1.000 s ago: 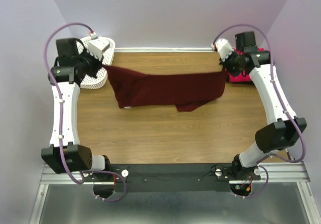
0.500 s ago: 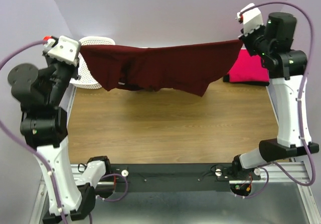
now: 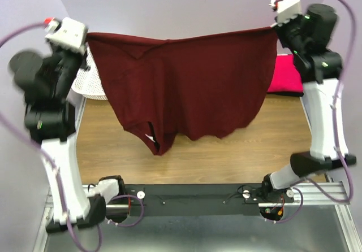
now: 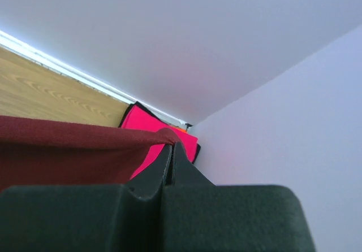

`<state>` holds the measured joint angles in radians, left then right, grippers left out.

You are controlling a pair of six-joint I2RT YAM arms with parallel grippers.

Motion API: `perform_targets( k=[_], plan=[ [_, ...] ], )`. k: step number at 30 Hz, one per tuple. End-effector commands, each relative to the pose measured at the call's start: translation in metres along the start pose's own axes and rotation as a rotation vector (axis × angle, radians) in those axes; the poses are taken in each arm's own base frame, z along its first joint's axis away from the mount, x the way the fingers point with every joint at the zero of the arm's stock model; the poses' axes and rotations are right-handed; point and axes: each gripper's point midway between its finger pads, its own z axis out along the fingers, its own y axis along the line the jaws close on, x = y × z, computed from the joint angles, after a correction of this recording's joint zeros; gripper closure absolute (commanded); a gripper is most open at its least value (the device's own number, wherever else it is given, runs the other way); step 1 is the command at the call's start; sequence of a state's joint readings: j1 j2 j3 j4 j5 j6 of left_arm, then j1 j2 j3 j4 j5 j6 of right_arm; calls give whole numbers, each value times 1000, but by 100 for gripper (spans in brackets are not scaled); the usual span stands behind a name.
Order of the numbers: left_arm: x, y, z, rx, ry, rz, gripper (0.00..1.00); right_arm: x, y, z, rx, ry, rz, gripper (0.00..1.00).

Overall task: Fold and stack the t-shirts
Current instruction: Flatten out the tshirt

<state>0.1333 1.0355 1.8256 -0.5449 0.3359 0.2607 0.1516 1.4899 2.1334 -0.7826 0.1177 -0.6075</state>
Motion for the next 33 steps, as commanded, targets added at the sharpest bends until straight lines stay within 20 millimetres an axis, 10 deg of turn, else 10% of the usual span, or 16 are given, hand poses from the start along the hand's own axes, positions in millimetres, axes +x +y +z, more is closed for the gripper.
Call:
perform_targets(
  k=[1,7,8,10,11,14,19,25,33],
  plan=[
    [79,-2,70,71,152,-73,100,34,9,68,41,98,-40,100],
    [78,20,155,39,75,-116,100,6,-3,139,121,8,19,99],
    [38,37,158,1,-14,-94,100,0,-8,145,152,-8,26,99],
    [31,48,180,-28,-53,-120,100,-23,-29,153,238,-91,46,99],
    [-14,61,172,-62,-161,-84,100,-30,-37,152,275,-115,52,99],
    [-60,73,167,-98,-323,-31,100,-65,-65,140,395,-272,68,99],
    [-74,83,156,-176,-425,-54,100,-78,-75,141,457,-351,39,99],
    [3,59,187,-87,-278,-67,100,-33,-25,200,328,-270,12,99],
    [218,-21,196,67,148,-105,100,94,92,257,28,-36,-39,99]
  ],
)
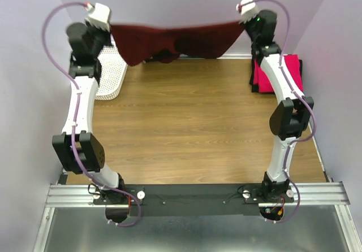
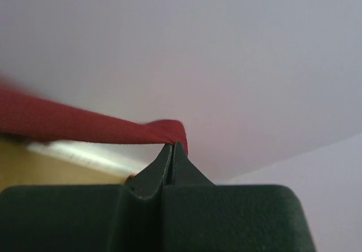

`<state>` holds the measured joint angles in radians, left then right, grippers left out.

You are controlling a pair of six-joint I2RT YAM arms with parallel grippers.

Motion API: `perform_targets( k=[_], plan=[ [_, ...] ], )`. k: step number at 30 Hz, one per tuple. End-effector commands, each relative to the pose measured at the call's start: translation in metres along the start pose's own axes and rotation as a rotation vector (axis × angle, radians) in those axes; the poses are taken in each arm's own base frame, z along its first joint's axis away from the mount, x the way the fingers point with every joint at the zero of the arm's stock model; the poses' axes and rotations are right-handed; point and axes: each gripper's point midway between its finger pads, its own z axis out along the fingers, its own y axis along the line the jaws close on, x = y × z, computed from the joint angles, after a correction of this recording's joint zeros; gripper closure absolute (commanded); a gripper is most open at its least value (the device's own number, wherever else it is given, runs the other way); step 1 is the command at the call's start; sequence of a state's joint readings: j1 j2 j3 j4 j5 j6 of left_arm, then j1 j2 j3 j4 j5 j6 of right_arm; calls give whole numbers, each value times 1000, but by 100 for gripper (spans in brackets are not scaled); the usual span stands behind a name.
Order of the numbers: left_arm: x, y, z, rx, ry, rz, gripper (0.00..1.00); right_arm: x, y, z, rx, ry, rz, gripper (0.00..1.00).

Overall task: Fold and stack the t-shirts
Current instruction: Flatten out the tshirt

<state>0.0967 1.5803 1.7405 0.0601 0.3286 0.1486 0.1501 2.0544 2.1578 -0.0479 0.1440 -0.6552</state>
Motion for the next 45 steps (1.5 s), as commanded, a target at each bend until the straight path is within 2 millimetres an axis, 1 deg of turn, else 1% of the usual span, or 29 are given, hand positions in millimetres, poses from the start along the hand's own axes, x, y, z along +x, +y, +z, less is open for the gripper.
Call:
perform_targets(
  k=[1,3,7,8,9,13,14,17,19,21,22,23,24,25,26,27,28,29,30,31,32,33,35,36,37,39,41,43,45],
  plan=[
    [86,-20,-10,33,172,20,100,77,59,1,-143,138,-27,99],
    [126,-24,-19,25,260,21,100,92,72,-2,-178,163,-30,100],
    [158,-23,-20,16,350,24,100,114,89,-10,-221,211,-41,99],
    [148,-20,-15,17,327,37,100,117,91,-11,-227,214,-43,99],
    [157,-22,-17,32,374,25,100,120,93,-12,-233,224,-51,100],
    [155,-15,-7,52,426,45,100,115,85,-17,-227,231,-68,99],
    [136,-9,-4,54,400,61,100,112,81,-19,-224,229,-74,100],
    [111,-3,-18,105,392,128,100,102,67,-35,-216,223,-98,100],
    [100,-18,-34,205,401,166,100,87,56,-54,-225,203,-114,100],
    [97,-28,-62,257,432,230,100,103,69,-77,-292,237,-136,99],
    [103,-34,-74,288,456,260,100,92,61,-91,-295,218,-154,99],
    [93,-37,-93,320,449,341,100,111,74,-107,-342,259,-167,100],
    [125,-52,-117,386,536,329,100,119,80,-122,-393,278,-193,99],
    [119,-58,-138,402,535,359,100,125,86,-135,-430,292,-210,99],
    [157,-76,-169,504,627,379,100,138,91,-161,-471,322,-230,99],
    [155,-83,-189,525,631,400,100,146,105,-179,-555,329,-249,99],
    [177,-92,-202,570,682,386,100,156,112,-195,-598,351,-259,100],
    [198,-106,-235,625,745,378,100,166,120,-211,-649,370,-275,100],
    [209,-112,-250,660,779,389,100,186,136,-246,-750,421,-281,99],
    [220,-117,-264,703,801,427,100,196,143,-262,-803,438,-301,99],
    [238,-128,-296,768,879,414,99,206,151,-278,-863,463,-317,99],
    [245,-134,-311,819,909,425,86,222,160,-308,-964,531,-335,98],
    [252,-138,-339,882,942,480,43,239,164,-338,-1042,600,-365,61],
    [250,-138,-344,889,939,503,39,242,163,-352,-1072,631,-367,34],
    [246,-137,-347,900,920,543,35,233,157,-356,-1047,611,-358,24],
    [229,-134,-343,853,859,581,26,217,156,-362,-1062,569,-317,12],
    [226,-137,-335,841,849,537,26,196,151,-350,-1027,543,-254,8],
    [224,-135,-315,809,826,494,27,196,157,-339,-1023,600,-171,10],
    [234,-136,-292,787,837,397,36,208,172,-322,-1059,689,-114,21]
  ],
)
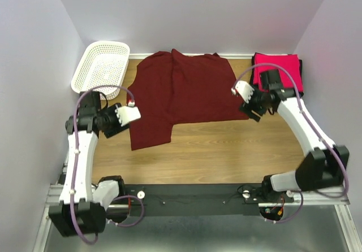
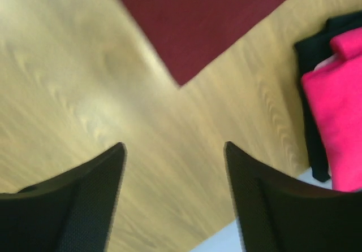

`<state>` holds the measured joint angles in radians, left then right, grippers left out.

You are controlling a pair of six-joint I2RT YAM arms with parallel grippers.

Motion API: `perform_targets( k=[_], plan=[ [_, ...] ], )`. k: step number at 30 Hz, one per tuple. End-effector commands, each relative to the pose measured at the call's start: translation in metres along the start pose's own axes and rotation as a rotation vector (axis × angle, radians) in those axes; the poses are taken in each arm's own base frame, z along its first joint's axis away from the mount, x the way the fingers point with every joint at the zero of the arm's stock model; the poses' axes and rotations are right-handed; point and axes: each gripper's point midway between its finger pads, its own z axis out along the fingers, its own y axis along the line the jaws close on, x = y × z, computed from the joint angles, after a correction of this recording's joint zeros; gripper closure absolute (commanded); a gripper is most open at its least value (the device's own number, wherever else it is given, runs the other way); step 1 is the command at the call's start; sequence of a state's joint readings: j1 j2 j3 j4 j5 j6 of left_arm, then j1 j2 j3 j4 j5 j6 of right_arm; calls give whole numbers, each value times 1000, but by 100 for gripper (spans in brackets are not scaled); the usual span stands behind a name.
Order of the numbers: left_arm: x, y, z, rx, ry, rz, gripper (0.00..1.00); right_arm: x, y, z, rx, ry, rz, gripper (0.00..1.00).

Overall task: Fold and stack the t-shirts
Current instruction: Flatten out the tshirt

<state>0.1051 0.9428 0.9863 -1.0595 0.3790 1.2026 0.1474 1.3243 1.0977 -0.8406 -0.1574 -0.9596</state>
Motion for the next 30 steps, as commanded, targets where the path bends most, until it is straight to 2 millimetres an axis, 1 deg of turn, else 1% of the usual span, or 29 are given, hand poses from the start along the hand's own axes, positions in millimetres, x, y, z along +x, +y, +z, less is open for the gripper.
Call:
perform_targets(
  k=[1,2,3,4,5,6,7,8,9,10,11,12,13,14,15,16,19,20,22,23,24,25,26,27,28,29,30],
  plan=[
    [-14,26,30,31,-59,-112,40,-11,0,29,-134,32,161,26],
    [-15,28,45,68,-54,-140,45,-7,2,49,-184,73,211,32],
    [-19,42,52,24,-66,-198,46,-14,-5,54,-180,69,243,41],
    [-20,48,61,16,-61,-217,47,-14,-6,64,-197,83,266,46],
    [-17,47,79,44,-27,-235,52,-15,-9,72,-200,93,286,50],
    [-20,54,90,25,-28,-261,55,-16,-16,88,-204,107,304,57],
    [-17,57,98,21,-14,-288,57,-17,-18,96,-201,114,339,59],
    [-12,57,114,39,10,-313,59,-17,-22,103,-196,121,351,60],
    [-25,62,124,22,-4,-318,62,-16,-26,117,-194,138,375,62],
    [-25,65,131,16,1,-334,64,-17,-29,123,-185,141,386,62],
    [-19,63,147,36,28,-356,65,-18,-31,129,-185,147,397,63],
    [-19,70,155,16,47,-357,70,-16,-34,134,-176,155,406,63],
    [-15,72,161,16,69,-367,72,-14,-33,144,-179,173,421,63],
    [-5,65,176,43,109,-392,72,-11,-32,149,-176,187,421,64],
    [0,70,181,27,131,-395,72,-9,-33,154,-164,195,422,64],
    [9,65,191,40,163,-405,72,1,-29,161,-160,235,424,66],
    [26,60,200,37,227,-409,72,18,-25,169,-139,303,418,68],
    [36,51,201,45,266,-405,72,28,-16,171,-152,335,415,69],
    [46,42,201,55,300,-397,72,39,-9,170,-149,367,405,69],
    [49,37,198,57,314,-393,72,42,-4,166,-155,372,401,69],
    [59,24,196,75,347,-389,72,46,2,164,-164,381,399,69],
    [63,19,193,80,359,-381,72,61,14,160,-171,430,391,70],
    [70,6,187,95,381,-380,73,63,18,154,-172,435,388,71],
    [72,0,184,101,389,-379,73,76,36,149,-201,471,386,71],
    [75,-6,180,106,398,-378,73,81,42,145,-208,479,385,72],
    [79,-18,173,121,408,-376,73,85,49,140,-215,488,382,73],
    [81,-23,168,127,412,-377,73,89,56,134,-221,498,381,73]
  ],
)
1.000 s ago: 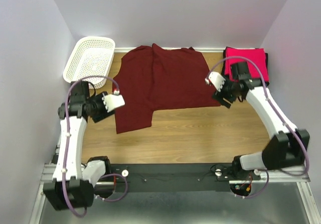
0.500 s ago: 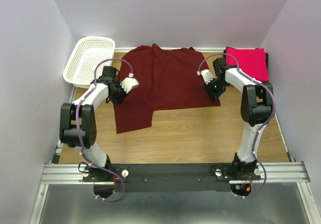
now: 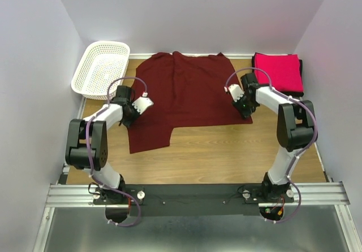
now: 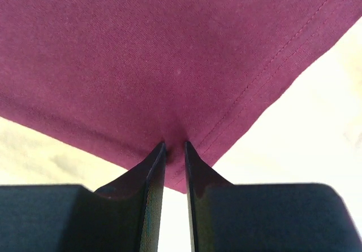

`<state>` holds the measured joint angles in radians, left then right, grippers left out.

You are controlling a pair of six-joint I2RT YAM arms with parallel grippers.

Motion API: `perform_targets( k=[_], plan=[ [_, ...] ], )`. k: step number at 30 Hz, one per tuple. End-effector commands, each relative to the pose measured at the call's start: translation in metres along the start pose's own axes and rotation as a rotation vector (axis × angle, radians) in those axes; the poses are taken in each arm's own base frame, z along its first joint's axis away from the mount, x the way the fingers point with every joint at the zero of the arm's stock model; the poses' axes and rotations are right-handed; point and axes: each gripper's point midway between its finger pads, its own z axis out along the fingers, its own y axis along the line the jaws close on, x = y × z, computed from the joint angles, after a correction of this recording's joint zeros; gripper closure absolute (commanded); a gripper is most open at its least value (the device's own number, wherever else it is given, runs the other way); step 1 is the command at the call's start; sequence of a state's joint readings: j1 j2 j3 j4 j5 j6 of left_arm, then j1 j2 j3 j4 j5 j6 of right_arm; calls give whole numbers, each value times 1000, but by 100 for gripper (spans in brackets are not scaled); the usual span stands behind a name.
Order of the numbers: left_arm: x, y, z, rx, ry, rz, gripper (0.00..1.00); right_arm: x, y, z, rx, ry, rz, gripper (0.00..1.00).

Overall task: Fold and stack the t-shirts
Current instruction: Flatten out the tshirt

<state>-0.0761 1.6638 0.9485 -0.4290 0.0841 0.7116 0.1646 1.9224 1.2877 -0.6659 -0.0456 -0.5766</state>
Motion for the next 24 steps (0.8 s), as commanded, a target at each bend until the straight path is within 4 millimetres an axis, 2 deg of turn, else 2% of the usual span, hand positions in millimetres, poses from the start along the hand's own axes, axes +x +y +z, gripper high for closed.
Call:
perform_targets(
  k=[1,2,3,4,6,7,8,9,11,12,13,14,15,17,18,21,24],
  plan=[
    [55,-39,-13,69,153,3,73,101,46,9,-93,288,-7,74],
    [62,-46,-12,90,170,1,73,106,53,4,-108,293,-9,74],
    [68,-52,-20,97,174,3,73,111,58,-2,-121,295,-9,75],
    [70,-56,-24,108,174,8,73,116,70,-14,-164,291,-7,74],
    [72,-66,-39,143,169,21,73,117,81,-28,-216,279,-11,74],
    [70,-69,-44,153,163,37,73,114,89,-43,-260,257,-16,71],
    [68,-72,-49,170,155,47,73,109,91,-50,-275,240,-16,69],
    [61,-71,-59,179,132,55,70,96,86,-61,-274,209,-14,68],
    [46,-62,-68,166,100,57,67,75,78,-66,-260,156,-3,65],
    [28,-48,-74,136,60,54,67,52,63,-72,-222,103,-4,66],
    [18,-40,-76,121,37,49,67,44,57,-71,-212,93,-3,65],
    [11,-36,-73,122,31,20,67,37,52,-62,-215,111,18,66],
    [-6,-22,-74,89,-9,12,67,21,41,-62,-193,83,21,66],
    [-20,-13,-62,86,-37,-22,67,12,35,-47,-197,95,39,67],
    [-22,-12,-56,86,-42,-32,67,8,32,-49,-187,84,44,67],
    [-35,-4,-37,84,-69,-80,67,-3,18,-31,-147,86,62,68],
    [-39,-4,-16,107,-68,-111,67,-4,10,-17,-116,99,69,69]
  ],
)
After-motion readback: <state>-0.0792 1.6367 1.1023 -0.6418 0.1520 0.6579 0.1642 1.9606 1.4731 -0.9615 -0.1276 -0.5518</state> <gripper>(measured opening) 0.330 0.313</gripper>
